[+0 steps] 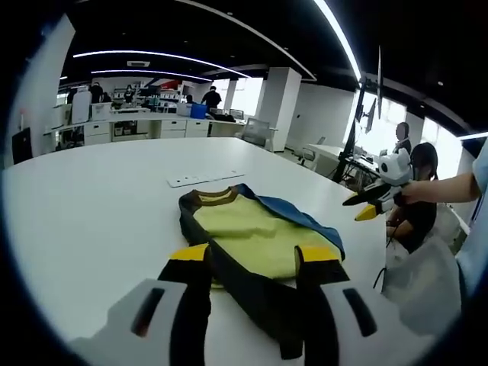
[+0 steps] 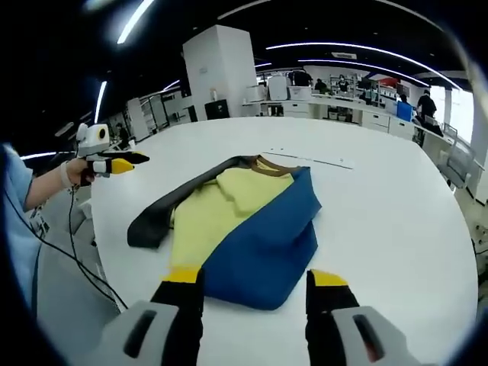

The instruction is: Fold the garment on the visible template until the final outline fits inside the template.

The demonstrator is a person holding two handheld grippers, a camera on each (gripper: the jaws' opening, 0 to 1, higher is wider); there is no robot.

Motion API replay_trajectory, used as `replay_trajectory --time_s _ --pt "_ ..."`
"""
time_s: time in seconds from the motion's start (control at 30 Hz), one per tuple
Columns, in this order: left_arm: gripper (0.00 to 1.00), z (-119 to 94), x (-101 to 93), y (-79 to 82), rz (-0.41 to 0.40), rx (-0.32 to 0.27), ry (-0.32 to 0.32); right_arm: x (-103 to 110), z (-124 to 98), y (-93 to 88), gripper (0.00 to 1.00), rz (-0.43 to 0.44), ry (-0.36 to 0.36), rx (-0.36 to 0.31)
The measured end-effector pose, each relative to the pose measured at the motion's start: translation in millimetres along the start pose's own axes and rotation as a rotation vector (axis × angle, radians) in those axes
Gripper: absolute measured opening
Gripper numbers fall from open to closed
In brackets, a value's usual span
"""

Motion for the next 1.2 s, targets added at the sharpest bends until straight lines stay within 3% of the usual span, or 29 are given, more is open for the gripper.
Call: replay_trajectory --time_s 0.1,0.23,0.4,0.53,0.7,0.83,0.93,1.03,1.13,1.2 --pt "0.4 -2.7 -2.4 -2.7 0.001 0.008 0.003 8.9 2.2 -9.7 0.43 -0.126 0.009 0.03" --pt "0.4 -5.3 -7.5 -3.6 -0.002 0.01 0.007 17.3 9.3 -22.2 0.42 -0.191 0.051 0.064" --pt "0.39 -8.5 -13.1 -6.6 0.004 0.016 0.013 28.9 19.1 -34.3 0.4 -0.362 0.054 0.106" --pt "0.38 -12.4 -16.7 -9.5 0.013 0.022 0.015 31.3 28.7 -38.6 0.4 -0.515 0.029 0.113" --pt "0.38 -17.8 -19.0 -15.4 0.013 0.029 0.025 41.7 39.6 -44.2 0.29 -0.675 0.034 0.129" --pt "0.37 -20.9 -21.7 -20.2 0.0 0.03 0.029 40.0 50.0 -50.9 0.28 -0.816 0.001 0.165" --pt "0.35 -21.6 -25.0 -24.2 -0.008 0.033 0.029 37.2 56.0 -57.0 0.22 -0.796 0.013 0.182" --pt "0.35 -22.1 -29.7 -27.6 -0.012 0.033 0.031 35.4 54.4 -54.6 0.01 -0.806 0.006 0.19" --pt "0.34 -22.2 -32.5 -30.2 -0.031 0.023 0.032 37.3 50.9 -46.7 0.0 -0.736 0.013 0.192" --pt "0.34 -21.2 -32.3 -33.1 -0.044 0.019 0.033 36.9 48.7 -39.1 0.0 -0.753 0.014 0.182"
Point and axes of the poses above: the point that each gripper's makers call its tool centre point, and the gripper's own axes: z roughly forward along the fingers, x roughly to its left, y roughly out of its top, the point moved 1 cm from there along -z, roughly backward along the fingers, and after that the axes turned 13 degrees about z, right-handed, at the moved point
